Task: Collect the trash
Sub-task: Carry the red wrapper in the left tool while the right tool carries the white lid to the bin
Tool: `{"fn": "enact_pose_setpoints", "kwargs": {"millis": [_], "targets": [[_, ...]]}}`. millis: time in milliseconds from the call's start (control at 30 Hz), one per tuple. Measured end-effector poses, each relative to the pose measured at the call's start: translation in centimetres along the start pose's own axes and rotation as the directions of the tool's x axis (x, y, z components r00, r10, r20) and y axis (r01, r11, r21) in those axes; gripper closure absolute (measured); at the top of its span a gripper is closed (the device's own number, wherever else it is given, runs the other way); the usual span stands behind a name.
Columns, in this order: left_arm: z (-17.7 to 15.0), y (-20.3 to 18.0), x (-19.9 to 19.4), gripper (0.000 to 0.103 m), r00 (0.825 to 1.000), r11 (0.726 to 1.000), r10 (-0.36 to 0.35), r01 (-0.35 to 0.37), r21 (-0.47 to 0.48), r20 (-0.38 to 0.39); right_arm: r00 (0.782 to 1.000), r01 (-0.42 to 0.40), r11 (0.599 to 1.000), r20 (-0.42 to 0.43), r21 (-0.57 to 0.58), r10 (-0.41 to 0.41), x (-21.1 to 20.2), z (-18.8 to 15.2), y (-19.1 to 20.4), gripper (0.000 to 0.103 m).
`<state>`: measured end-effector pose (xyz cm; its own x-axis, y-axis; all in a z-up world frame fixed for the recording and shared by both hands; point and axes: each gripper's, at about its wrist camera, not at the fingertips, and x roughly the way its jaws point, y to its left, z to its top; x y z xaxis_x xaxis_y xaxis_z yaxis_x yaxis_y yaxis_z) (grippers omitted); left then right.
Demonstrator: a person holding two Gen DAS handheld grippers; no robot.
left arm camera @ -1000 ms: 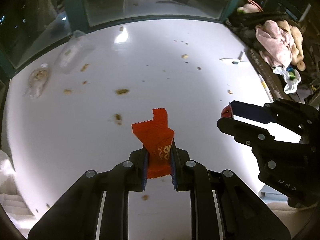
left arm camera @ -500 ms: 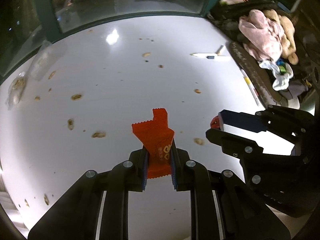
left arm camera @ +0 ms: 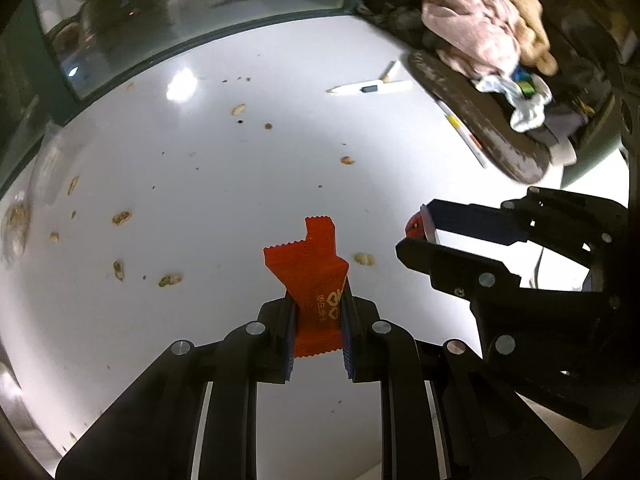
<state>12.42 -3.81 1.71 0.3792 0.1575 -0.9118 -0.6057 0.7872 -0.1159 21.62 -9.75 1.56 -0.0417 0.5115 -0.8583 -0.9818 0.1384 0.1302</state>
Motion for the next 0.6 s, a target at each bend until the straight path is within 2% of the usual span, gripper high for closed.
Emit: {"fn": "enact_pose_setpoints", "kwargs": {"millis": [200,600], "targets": [[-1.0,-0.1,-0.7,0.086,1.000,0.998,-0.031,0.030,0.057,0.003,0.999,0.035,0.998,0.011,0.061,-0.036,-0.8,-1.3,1.0,0.075],[-4.9,-0.3,-0.6,0.086,0.994,0.980,-0.094,0.102,0.168,-0.058,0.994,0.104,0.975,0.002,0.198,-0.107,-2.0,-5.7,3.2,0.075]]}}
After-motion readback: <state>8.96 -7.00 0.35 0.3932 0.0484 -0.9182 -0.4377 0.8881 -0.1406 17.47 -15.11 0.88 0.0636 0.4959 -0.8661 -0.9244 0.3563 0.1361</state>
